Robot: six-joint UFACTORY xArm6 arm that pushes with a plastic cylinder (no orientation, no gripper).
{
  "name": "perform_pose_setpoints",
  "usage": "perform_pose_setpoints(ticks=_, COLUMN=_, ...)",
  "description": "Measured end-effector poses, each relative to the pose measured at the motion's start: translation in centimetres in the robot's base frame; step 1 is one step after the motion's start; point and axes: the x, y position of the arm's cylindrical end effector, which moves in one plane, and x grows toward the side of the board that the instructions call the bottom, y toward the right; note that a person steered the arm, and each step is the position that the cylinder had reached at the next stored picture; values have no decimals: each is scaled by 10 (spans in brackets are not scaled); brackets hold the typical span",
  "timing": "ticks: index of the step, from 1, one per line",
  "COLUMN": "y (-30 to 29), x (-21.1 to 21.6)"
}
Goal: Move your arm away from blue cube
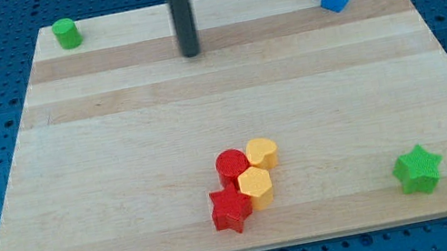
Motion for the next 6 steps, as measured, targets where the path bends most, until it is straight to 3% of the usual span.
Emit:
perform_pose_setpoints(ticks=2, y=-173, x=-3)
perform_pose_setpoints(ticks=3, y=-216, x=-16)
perform_pose_setpoints(ticks=6, y=-217, x=-118)
